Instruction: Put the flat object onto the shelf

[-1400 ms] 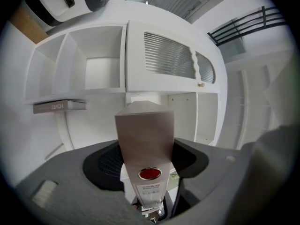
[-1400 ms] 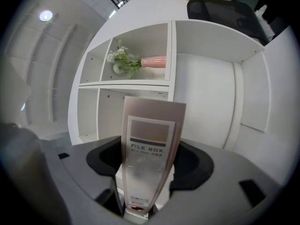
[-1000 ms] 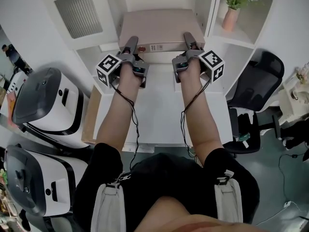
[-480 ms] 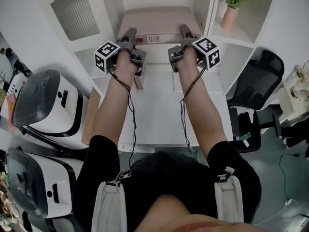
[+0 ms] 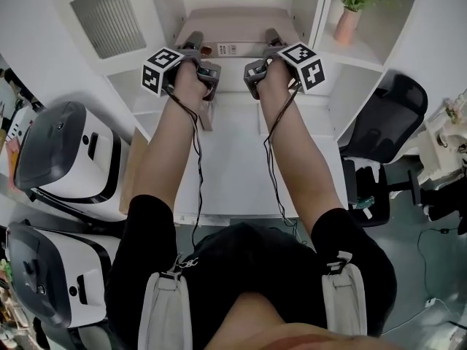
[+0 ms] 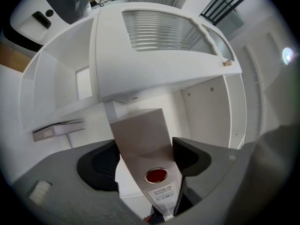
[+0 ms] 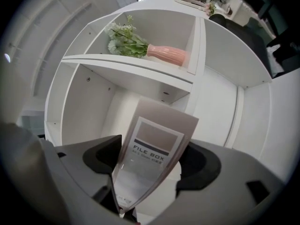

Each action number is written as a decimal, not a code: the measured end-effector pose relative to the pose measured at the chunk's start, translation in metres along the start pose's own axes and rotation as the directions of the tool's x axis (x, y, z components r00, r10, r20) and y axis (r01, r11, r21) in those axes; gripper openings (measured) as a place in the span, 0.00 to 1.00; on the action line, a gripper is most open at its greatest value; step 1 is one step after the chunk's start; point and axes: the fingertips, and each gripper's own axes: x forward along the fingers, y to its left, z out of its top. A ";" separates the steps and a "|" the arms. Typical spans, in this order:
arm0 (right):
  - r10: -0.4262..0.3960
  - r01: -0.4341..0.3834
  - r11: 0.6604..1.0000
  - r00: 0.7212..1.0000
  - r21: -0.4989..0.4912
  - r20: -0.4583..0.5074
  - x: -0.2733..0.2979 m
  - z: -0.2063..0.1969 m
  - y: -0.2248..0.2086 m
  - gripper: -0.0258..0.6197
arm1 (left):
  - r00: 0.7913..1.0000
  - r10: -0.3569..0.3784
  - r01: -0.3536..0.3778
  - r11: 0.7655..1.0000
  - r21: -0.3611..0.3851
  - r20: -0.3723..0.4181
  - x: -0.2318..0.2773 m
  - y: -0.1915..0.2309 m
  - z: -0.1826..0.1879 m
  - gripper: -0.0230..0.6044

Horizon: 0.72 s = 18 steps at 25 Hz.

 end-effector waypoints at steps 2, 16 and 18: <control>-0.041 0.040 0.999 0.999 0.014 0.008 0.002 0.001 -0.002 0.59 | 1.000 0.012 -0.012 1.000 -0.002 0.008 0.001 0.001 0.000 0.58; -0.045 0.038 0.994 0.997 0.101 0.061 -0.008 0.015 -0.015 0.68 | 1.000 0.024 -0.024 0.994 0.105 0.002 -0.012 -0.003 0.006 0.60; -0.016 0.007 0.996 0.994 0.088 0.105 -0.016 0.028 -0.019 0.69 | 1.000 0.009 -0.010 0.990 0.143 0.014 -0.021 -0.003 0.010 0.60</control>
